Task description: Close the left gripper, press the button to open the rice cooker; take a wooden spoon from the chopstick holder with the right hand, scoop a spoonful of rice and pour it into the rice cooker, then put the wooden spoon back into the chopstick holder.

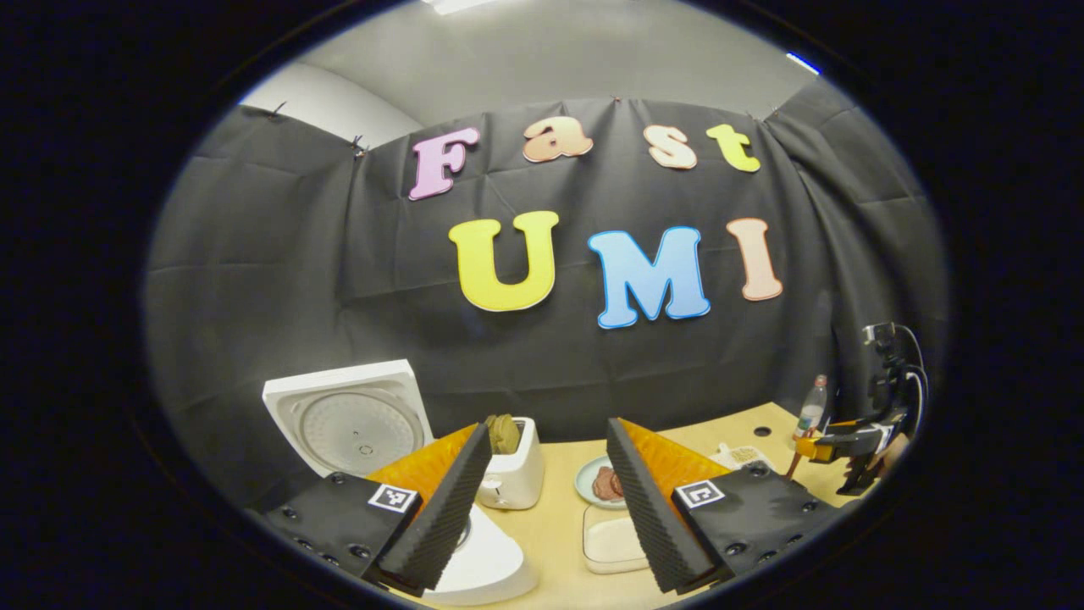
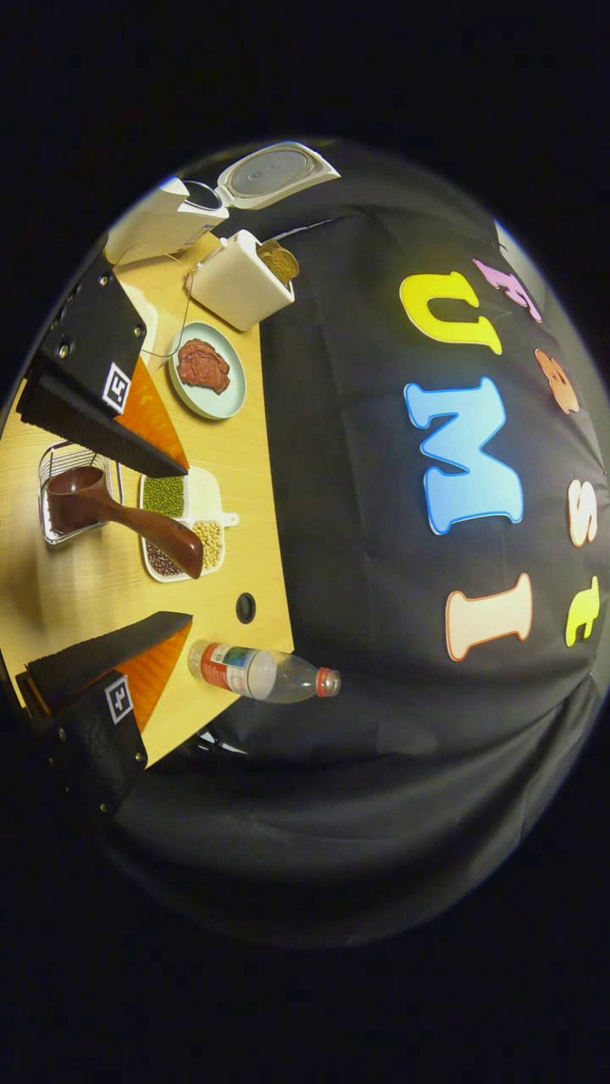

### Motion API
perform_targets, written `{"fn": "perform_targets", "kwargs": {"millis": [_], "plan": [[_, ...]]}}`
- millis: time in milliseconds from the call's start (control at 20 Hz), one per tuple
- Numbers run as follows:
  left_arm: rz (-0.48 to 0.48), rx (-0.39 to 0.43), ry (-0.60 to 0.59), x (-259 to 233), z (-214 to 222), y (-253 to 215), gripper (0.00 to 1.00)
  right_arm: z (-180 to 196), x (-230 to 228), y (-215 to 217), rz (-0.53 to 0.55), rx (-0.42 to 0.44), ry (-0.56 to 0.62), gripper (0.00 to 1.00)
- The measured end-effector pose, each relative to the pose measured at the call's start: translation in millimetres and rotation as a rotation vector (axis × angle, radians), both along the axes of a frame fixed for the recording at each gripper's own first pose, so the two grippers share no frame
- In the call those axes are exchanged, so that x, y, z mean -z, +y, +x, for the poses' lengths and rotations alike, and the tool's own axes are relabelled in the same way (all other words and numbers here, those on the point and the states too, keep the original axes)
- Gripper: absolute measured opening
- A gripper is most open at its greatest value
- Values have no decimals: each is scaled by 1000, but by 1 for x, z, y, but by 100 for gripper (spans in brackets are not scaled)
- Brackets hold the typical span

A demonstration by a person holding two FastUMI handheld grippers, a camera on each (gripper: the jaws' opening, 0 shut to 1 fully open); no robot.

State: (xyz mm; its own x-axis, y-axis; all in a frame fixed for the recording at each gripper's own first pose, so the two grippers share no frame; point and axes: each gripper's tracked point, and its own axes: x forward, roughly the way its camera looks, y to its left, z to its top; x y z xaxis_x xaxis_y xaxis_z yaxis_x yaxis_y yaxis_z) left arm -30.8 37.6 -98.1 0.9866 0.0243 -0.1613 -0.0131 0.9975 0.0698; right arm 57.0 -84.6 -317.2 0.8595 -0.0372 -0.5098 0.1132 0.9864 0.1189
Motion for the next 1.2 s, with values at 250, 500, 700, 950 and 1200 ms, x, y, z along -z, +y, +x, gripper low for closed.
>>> {"fn": "perform_targets", "kwargs": {"millis": [250, 500, 700, 950, 1200], "plan": [[12, -27, 22, 4, -6, -2, 95, 18, 35, 3, 45, -4, 60, 95], [19, -51, 33, 5, -14, 3, 95, 25, 38, 23, 111, -106, 67, 72], [0, -53, 42, 10, -15, 1, 92, 10, 24, 23, 208, -92, 45, 23], [6, -21, 42, 9, -17, -8, 92, -6, 19, 27, 224, -110, 38, 7], [17, 5, 19, -2, -20, -12, 92, -10, -3, 23, 251, -37, 13, 6]]}}
